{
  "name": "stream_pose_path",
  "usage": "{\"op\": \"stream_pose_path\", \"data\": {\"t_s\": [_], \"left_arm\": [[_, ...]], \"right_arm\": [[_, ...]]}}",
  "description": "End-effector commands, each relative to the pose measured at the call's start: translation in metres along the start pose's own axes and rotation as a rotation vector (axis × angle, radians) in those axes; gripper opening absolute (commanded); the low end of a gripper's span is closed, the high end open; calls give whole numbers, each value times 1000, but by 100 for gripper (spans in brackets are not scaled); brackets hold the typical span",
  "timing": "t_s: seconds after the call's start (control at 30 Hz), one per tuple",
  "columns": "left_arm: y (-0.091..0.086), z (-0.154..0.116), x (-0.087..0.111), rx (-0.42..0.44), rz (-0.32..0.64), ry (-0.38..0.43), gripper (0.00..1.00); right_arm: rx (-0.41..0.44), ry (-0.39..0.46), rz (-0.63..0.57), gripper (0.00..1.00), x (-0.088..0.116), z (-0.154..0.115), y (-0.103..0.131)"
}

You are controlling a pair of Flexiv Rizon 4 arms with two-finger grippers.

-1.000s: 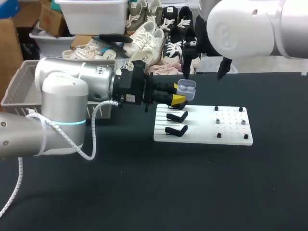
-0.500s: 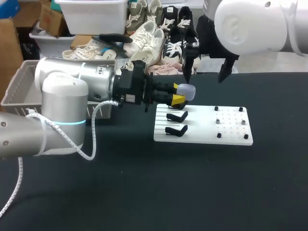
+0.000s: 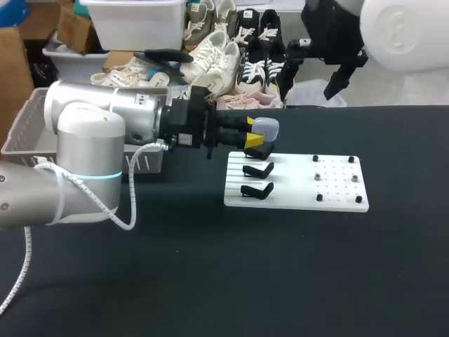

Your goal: Pick up each earbud case from the left stands, insert the matching earbuds, close the lid, and place the case in the box.

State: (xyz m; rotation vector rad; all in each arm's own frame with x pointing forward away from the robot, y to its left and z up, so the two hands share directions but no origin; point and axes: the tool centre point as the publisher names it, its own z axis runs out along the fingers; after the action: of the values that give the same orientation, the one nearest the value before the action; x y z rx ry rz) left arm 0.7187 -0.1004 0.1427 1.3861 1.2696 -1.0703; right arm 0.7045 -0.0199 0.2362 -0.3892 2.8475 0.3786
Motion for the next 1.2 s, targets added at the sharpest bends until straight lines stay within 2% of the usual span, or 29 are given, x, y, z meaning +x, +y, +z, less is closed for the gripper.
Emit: {"op": "stream_pose_path", "data": {"t_s": [0.03,0.2,0.27,0.47,0.6,0.77,0.9,1.13,1.17,1.2], "left_arm": [[-3,-39,-9,-108,-8,50,0],[18,-98,-2,-292,-61,100,0],[28,-121,6,-371,-58,222,0],[60,-181,34,-535,-148,368,0],[81,-210,50,-612,-200,459,0],[106,-231,75,-655,-286,540,0],[119,-238,98,-632,-356,612,0],[130,-243,110,-620,-379,640,0],[131,-244,110,-624,-379,630,11],[131,-244,110,-625,-378,629,26]], "right_arm": [[-26,-74,0,100,17,-4,-6],[-26,-74,0,100,17,-4,-6],[-26,-74,0,100,17,-4,-6],[-26,-74,0,100,17,-4,-6],[-26,-74,0,100,17,-4,-6],[-26,-74,0,100,17,-4,-6],[-26,-74,0,100,17,-4,-6],[-26,-74,0,100,17,-4,-6],[-26,-74,0,100,17,-4,-6],[-26,-74,0,100,17,-4,-6]]}}
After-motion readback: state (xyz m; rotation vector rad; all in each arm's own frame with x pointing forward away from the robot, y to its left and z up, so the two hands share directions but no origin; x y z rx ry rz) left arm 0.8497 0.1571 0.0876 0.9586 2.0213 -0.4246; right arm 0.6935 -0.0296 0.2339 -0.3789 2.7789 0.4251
